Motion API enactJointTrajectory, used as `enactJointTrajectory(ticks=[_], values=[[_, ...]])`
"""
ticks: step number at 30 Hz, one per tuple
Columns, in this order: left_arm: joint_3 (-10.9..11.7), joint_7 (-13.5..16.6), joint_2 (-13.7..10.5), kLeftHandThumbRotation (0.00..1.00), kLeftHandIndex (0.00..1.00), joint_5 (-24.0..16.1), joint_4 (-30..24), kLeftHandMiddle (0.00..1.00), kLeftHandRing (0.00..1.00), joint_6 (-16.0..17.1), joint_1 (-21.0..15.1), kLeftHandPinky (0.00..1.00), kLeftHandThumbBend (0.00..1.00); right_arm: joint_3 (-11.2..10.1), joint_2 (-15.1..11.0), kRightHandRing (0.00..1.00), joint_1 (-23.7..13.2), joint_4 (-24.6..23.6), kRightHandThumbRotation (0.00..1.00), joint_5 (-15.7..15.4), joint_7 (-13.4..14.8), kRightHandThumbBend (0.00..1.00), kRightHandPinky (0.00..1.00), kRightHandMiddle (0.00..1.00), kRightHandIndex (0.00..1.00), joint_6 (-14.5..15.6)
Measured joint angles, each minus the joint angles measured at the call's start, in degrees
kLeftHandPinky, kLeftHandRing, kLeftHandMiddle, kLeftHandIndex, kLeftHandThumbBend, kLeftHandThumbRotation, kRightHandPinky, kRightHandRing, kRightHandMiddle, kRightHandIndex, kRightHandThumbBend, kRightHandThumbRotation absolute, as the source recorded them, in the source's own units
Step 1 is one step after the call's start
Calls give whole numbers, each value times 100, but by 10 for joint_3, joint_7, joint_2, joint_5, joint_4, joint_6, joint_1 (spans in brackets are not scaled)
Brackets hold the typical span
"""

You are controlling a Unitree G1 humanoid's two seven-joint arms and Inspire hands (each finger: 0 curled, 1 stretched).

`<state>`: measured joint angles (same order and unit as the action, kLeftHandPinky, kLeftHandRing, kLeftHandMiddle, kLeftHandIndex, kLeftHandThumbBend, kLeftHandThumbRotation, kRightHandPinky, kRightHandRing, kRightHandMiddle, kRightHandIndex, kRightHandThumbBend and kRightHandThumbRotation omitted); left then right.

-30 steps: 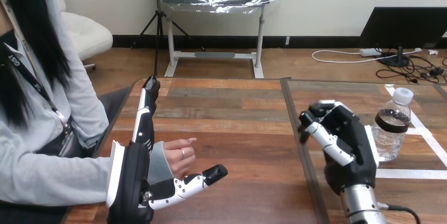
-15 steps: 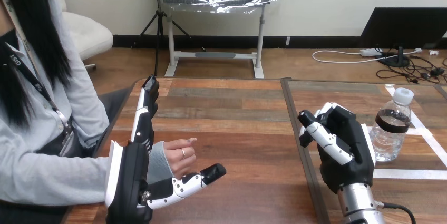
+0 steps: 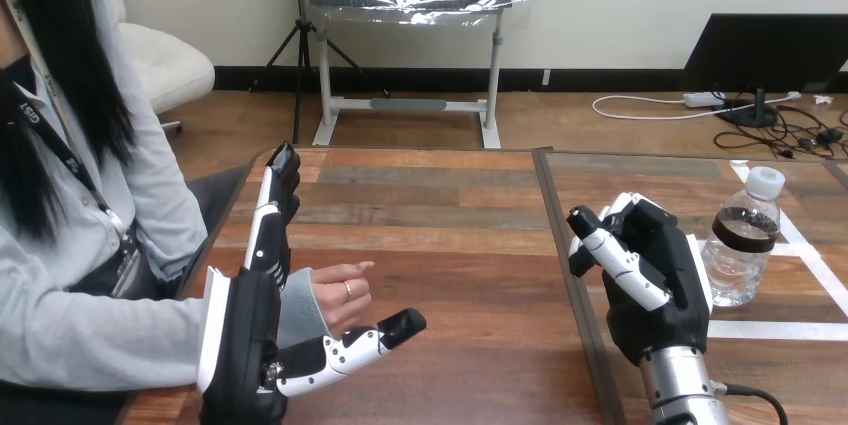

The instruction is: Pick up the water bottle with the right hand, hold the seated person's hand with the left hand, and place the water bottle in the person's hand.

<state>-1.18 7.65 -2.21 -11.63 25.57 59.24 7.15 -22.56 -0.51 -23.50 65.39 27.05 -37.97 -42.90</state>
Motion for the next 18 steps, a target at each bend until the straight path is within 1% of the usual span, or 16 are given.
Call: enactJointTrajectory(ticks=[1,3,4,5,7,8,10,13,14,18], values=[[0,0,0,26,98,0,0,98,98,0,0,96,100,0,0,14,0,0,0,-2,2,80,10,18,19,-1],[0,0,0,27,98,0,0,98,98,0,0,96,100,0,0,16,0,0,4,-7,7,89,11,21,23,-3],[0,0,0,27,98,0,0,98,98,0,0,96,100,0,0,16,0,0,4,-11,11,89,11,21,23,-4],[0,0,0,27,98,0,0,98,98,0,0,96,100,0,-1,22,0,0,9,-15,14,93,17,27,28,-5],[0,-1,0,27,98,0,0,98,98,0,0,97,100,1,-1,26,0,0,12,-23,21,95,21,31,31,-9],[0,-2,0,27,98,1,0,98,98,0,0,97,100,1,-1,31,0,0,16,-28,24,96,25,36,35,-11],[0,-3,0,27,98,1,0,98,98,0,0,97,100,2,-3,39,0,0,21,-36,27,98,30,42,40,-14],[0,-4,0,27,98,1,0,98,98,0,0,97,100,5,-7,53,0,0,29,-50,29,99,40,55,51,-17],[0,-4,0,28,98,1,1,98,98,0,0,97,100,7,-9,64,0,0,35,-56,29,99,49,65,61,-17],[0,-5,0,28,98,1,1,98,98,0,0,97,100,16,-20,78,0,0,43,-74,27,100,60,78,73,-17]])
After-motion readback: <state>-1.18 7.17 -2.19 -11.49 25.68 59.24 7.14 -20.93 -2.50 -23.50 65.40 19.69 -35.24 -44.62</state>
